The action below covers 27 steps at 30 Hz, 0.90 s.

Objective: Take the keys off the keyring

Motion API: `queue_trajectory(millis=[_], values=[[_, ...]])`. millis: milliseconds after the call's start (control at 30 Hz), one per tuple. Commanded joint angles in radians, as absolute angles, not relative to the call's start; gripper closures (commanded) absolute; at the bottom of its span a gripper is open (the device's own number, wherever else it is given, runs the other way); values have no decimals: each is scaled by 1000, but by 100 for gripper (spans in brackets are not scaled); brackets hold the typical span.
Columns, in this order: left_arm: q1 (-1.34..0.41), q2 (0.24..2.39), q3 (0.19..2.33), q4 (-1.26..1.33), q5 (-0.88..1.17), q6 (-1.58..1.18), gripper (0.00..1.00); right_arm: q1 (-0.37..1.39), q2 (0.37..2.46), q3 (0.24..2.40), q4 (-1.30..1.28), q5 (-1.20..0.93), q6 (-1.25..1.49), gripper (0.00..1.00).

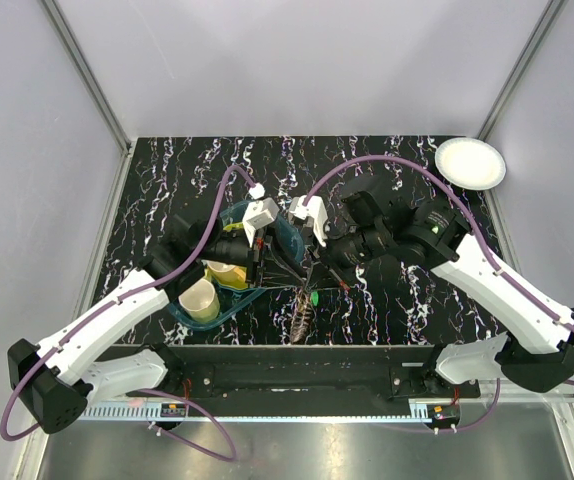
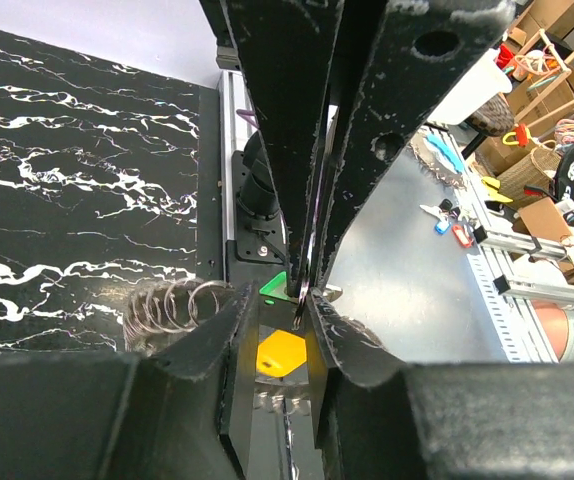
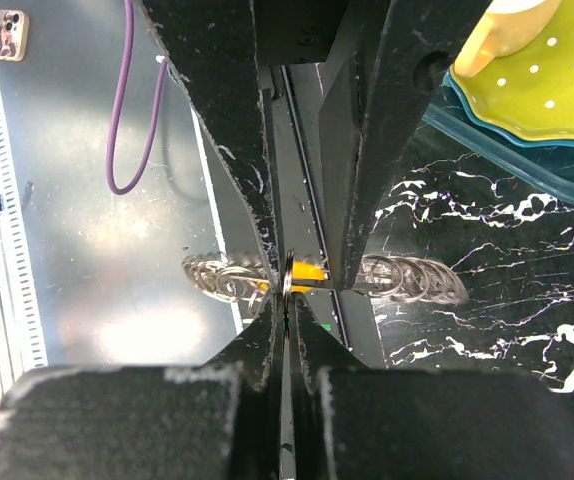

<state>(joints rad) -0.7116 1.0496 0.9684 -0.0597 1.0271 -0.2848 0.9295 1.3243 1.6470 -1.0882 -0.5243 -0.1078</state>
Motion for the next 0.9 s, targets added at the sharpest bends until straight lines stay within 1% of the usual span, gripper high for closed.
queue_trajectory(millis=[0,367,433,500,600,667,700,733,800,867], values=[[-718,1052,1011,-32,1043,-279,74,930,1328,1664,-1014,-568,-101,100],[-718,1045,1005,-20,1035,-275,74,930,1338,1663,-1009,-572,-100,100],[-718,1043,1005,-18,1032,-272,78,930,1339,1660,-1009,-572,-100,100],[-716,1043,1005,-20,1031,-268,86,930,1341,1658,-1009,-572,-100,100],[-716,1040,1005,-21,1029,-267,92,930,1338,1655,-1011,-572,-100,100],[-716,1042,1008,-23,1035,-270,90,930,1335,1655,-1011,-572,-100,100],[-716,1043,1008,-25,1035,-270,86,930,1333,1654,-1009,-572,-100,100],[-718,1045,1012,-28,1029,-267,76,928,1333,1655,-1009,-572,-101,100],[-716,1043,1014,-35,1026,-265,72,930,1331,1655,-1009,-572,-101,100],[-715,1046,1015,-34,1029,-265,72,930,1331,1654,-1009,-571,-101,100]])
